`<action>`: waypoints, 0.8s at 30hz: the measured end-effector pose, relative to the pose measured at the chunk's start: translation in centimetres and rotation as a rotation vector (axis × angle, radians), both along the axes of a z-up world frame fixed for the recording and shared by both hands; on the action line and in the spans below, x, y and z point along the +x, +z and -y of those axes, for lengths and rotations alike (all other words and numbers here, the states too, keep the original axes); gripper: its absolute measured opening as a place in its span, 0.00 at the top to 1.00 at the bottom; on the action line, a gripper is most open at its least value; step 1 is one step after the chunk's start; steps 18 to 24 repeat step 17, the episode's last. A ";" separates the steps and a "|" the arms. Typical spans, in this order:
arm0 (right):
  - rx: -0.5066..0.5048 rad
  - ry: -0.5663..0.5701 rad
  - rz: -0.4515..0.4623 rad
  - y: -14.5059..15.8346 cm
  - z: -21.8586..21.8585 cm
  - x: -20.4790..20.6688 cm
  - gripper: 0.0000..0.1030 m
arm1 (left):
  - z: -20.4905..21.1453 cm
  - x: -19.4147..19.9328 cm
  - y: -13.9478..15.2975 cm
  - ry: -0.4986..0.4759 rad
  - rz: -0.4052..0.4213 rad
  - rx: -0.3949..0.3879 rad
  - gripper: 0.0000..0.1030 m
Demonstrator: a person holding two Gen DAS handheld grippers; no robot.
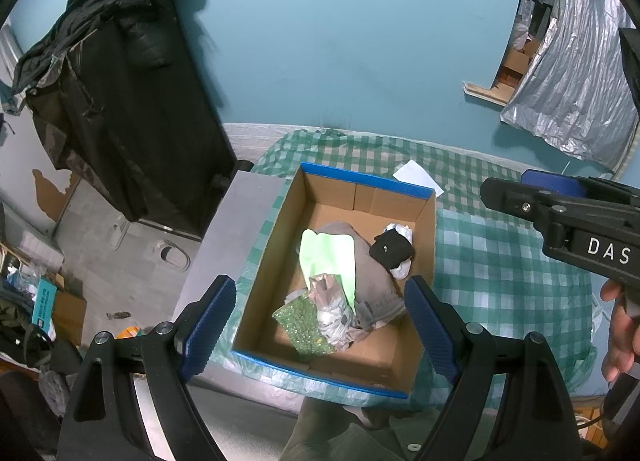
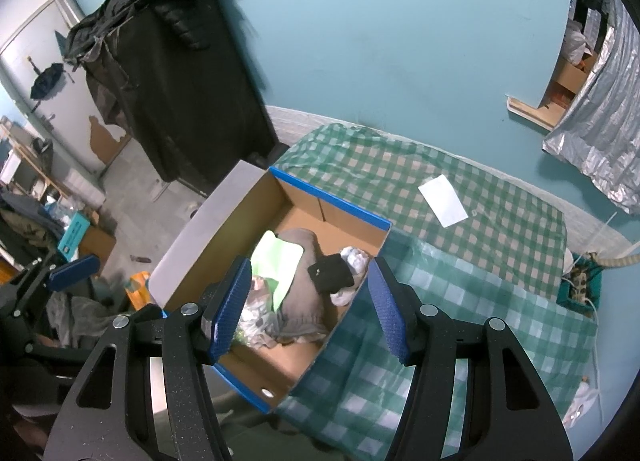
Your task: Organize soft objects
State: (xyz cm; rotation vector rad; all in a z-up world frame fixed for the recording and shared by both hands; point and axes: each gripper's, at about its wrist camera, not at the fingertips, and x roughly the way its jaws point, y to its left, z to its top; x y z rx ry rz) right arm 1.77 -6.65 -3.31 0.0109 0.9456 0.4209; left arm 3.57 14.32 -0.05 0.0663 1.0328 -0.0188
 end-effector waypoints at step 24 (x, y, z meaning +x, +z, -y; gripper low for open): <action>0.000 -0.001 0.000 0.0 0.0 0.2 0.42 | 0.0 0.1 0.1 0.000 -0.004 0.002 0.15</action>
